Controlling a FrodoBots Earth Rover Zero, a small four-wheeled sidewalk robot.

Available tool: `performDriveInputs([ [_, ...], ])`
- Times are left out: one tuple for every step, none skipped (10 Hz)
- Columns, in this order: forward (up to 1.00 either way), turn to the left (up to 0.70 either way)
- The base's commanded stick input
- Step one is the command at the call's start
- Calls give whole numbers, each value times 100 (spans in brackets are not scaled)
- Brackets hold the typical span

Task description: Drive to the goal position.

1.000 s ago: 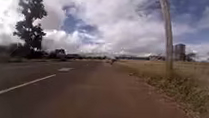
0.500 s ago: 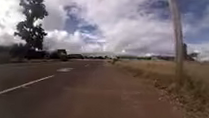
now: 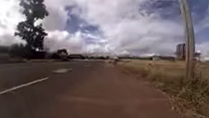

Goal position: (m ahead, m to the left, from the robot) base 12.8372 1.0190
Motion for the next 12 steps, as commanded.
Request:
performDriveInputs([
  [70,0],
  [70,0],
  [70,0],
  [70,0],
  [70,0],
  [70,0],
  [70,0],
  [70,0],
  [70,0],
  [70,0],
  [70,0],
  [70,-4],
])
